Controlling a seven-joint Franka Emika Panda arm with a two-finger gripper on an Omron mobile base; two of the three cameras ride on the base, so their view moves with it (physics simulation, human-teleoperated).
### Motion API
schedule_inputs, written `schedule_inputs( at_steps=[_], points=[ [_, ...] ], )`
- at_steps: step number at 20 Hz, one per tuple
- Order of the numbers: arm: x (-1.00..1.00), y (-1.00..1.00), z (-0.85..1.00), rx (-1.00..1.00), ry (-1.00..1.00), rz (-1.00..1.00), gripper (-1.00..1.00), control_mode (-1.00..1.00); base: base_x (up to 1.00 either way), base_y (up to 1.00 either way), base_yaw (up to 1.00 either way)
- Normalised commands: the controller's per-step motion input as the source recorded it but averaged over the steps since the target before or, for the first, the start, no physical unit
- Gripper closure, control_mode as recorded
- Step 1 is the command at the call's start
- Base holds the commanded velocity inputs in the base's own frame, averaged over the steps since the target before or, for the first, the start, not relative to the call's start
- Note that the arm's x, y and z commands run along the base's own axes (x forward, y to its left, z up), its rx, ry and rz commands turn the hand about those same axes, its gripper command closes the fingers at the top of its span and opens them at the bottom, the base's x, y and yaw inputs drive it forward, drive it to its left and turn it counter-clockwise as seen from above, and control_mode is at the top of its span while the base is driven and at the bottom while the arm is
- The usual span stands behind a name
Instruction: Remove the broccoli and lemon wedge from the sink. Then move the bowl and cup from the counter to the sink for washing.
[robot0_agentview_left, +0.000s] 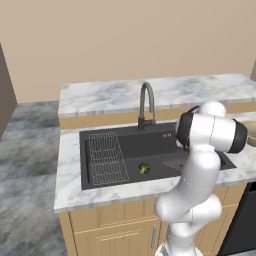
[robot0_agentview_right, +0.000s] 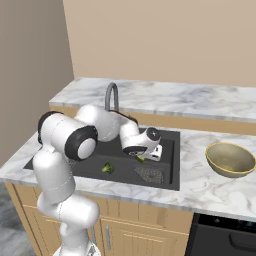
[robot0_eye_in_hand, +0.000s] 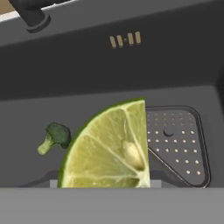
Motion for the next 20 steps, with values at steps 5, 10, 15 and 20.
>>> schedule_inputs(
  at_steps=[5, 10, 15, 20],
  points=[
    [-0.22, -0.05, 0.37, -0.01, 0.00, 0.02, 1.00, -1.00, 0.00, 0.00, 0.00],
    [-0.19, -0.01, 0.34, -0.06, 0.00, 0.00, 1.00, -1.00, 0.00, 0.00, 0.00],
    [-0.14, 0.00, 0.32, -0.14, 0.00, 0.00, 1.00, -1.00, 0.00, 0.00, 0.00],
    [-0.15, 0.00, 0.34, -0.15, 0.00, 0.00, 1.00, -1.00, 0.00, 0.00, 0.00]
  ],
)
